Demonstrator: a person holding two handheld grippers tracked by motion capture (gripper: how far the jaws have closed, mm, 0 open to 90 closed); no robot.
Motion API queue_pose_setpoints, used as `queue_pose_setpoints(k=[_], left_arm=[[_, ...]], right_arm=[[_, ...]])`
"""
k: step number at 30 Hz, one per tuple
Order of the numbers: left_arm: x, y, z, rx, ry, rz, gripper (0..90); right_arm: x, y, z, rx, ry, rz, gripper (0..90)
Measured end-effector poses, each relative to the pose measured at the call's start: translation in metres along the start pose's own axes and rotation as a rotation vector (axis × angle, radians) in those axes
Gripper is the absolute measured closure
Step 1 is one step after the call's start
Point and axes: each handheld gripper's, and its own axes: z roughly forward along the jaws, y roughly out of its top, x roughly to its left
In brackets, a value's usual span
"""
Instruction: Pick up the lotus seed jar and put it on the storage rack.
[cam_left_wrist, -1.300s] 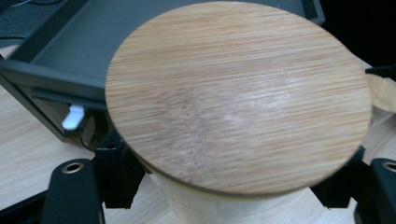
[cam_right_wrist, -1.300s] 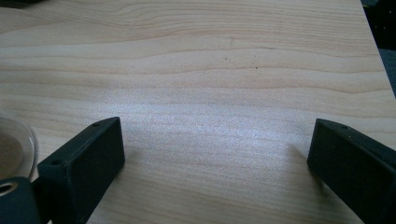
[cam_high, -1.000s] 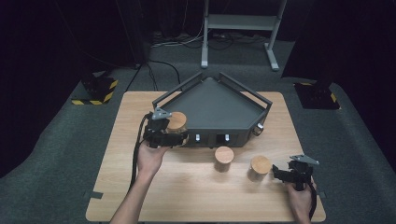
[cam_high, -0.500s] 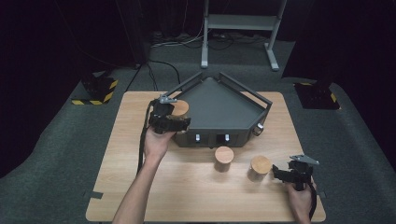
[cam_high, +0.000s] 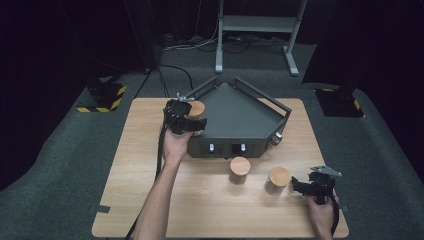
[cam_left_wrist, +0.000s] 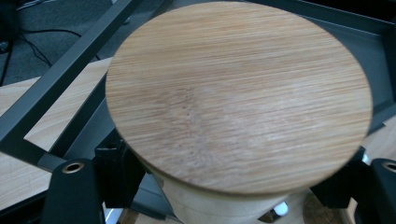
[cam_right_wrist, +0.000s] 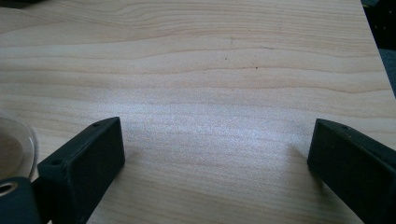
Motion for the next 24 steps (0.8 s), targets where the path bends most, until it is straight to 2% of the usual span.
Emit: queue_pose_setpoints(k=[7, 13, 24], left_arm=[[-0.005, 0.002, 0.019, 0.006, 0.043, -0.015, 25.3], [-0.011, 0.002, 0.03, 0.014, 0.075, -0.002, 25.3], [-0.015, -0.006, 0.045, 0.006, 0.09, 0.003, 25.2]], right_arm=[[0.0, 0.0, 0.0, 0.0, 0.0, 0.0, 3.0], [0.0, 0.0, 0.0, 0.0, 0.0, 0.001, 2.9], [0.0, 0.0, 0.0, 0.0, 0.0, 0.001, 2.9]])
